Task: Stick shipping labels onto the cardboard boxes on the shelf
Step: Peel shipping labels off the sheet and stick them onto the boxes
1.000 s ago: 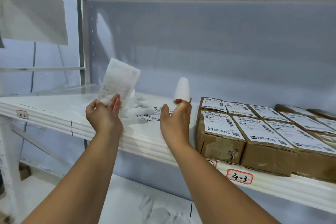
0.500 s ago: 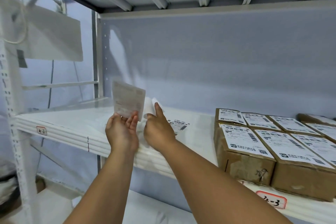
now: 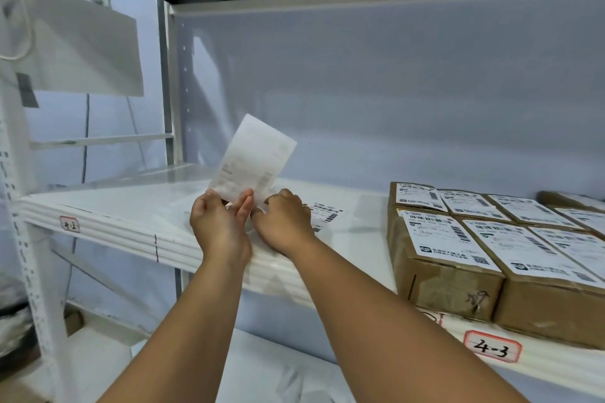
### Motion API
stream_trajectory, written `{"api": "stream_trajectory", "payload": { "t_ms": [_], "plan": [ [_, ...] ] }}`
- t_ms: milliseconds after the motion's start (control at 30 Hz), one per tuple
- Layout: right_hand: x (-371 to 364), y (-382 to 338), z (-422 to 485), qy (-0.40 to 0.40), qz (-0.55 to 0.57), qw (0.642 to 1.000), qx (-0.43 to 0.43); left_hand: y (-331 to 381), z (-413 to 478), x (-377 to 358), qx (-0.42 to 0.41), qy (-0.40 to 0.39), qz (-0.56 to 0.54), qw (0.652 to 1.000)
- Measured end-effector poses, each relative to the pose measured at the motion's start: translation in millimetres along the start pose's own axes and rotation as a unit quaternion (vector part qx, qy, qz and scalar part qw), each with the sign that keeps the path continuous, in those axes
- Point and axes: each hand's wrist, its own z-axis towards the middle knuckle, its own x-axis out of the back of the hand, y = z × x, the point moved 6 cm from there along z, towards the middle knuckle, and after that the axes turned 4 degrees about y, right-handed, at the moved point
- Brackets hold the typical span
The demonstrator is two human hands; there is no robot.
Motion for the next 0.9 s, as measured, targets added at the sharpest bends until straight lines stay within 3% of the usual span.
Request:
{"api": "stream_trajectory", "payload": {
  "t_ms": [200,367,633,900],
  "plan": [
    [3.9,4.9,0.3,0.037,0.153,0.987,-0.028,3.0,-1.7,0.9,-0.011,0.002,0.006,1.000],
    [0.0,9.6,5.7,0.025,0.184,0.982,-0.047,4.2,-4.3,-0.1,-0.013,0.005,0.006,1.000],
    [21.3,24.2,0.4,0.169,0.300,0.934,-0.101,4.9,-6.3,-1.7,-0.018,0.004,0.020,1.000],
    [11.7,19.1,1.4,0.094,0.240,0.961,-0.099,5.4,-6.2,-2.3,-0.032,-0.013,0.046,0.998]
  ]
}}
